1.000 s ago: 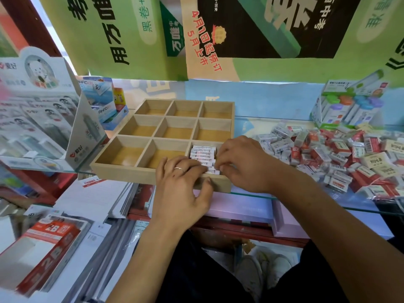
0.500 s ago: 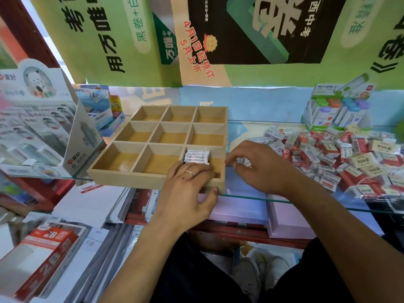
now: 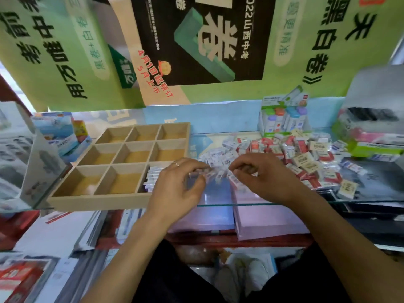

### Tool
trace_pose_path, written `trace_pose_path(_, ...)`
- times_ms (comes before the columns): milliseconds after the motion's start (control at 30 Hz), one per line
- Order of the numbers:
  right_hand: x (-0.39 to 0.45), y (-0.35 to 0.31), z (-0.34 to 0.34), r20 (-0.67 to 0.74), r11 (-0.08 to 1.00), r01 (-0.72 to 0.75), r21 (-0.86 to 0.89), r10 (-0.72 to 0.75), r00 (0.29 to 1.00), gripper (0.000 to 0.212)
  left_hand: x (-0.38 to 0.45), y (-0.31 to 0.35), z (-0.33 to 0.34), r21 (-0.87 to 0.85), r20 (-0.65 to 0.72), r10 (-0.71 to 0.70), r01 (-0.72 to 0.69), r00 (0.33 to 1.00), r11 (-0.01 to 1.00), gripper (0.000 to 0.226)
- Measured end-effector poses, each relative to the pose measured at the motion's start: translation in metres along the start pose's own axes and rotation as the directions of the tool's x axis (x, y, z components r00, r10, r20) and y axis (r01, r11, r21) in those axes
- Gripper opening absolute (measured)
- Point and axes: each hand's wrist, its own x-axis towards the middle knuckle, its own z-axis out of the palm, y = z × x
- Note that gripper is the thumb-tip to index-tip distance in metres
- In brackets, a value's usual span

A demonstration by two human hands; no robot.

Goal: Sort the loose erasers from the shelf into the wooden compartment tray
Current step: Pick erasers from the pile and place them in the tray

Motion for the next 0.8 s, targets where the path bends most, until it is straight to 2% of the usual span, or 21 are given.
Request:
trace_pose_path(133, -0.027, 0.023, -0.035, -0.137, 0.993, -0.121, 0.004, 0.120, 0.983, 0.011, 0.040, 0.036, 0.034, 0.012, 0.143, 0.110, -0.113, 0.984, 0.994, 0.023)
trace_pose_path(233, -0.051, 0.047, -0.062, -0.237, 0.968, -0.250, 0.024, 0.248, 0.939, 0.010, 0.069, 0.065, 0.067, 0.015, 0.269, 0.168, -0.179, 0.948, 0.984, 0.029)
trace_pose_path(300, -0.068, 0.066, -0.077, -0.315, 0.939, -0.344, 0.034, 0.336, 0.887, 0.009, 0.088, 0.080, 0.091, 0.006, 0.334, 0.197, -0.212, 0.922, 0.977, 0.030)
trace_pose_path(400, -0.092, 0.094, -0.098, -0.442, 0.877, -0.471, 0.089, 0.459, 0.771, 0.010, 0.115, 0.098, 0.130, -0.021, 0.410, 0.240, -0.254, 0.880, 0.967, 0.021)
trace_pose_path(533, -0.113, 0.125, -0.114, -0.544, 0.802, -0.579, 0.148, 0.555, 0.630, 0.012, 0.149, 0.121, 0.178, 0.014, 0.503, 0.277, -0.328, 0.819, 0.945, 0.022)
trace_pose_path(667, -0.112, 0.149, -0.118, -0.562, 0.735, -0.640, 0.226, 0.635, 0.530, 0.015, 0.180, 0.141, 0.221, 0.067, 0.564, 0.274, -0.374, 0.779, 0.925, 0.025)
trace_pose_path(800, -0.109, 0.163, -0.120, -0.499, 0.702, -0.676, 0.226, 0.679, 0.538, 0.033, 0.207, 0.146, 0.264, 0.148, 0.648, 0.209, -0.390, 0.732, 0.909, 0.033)
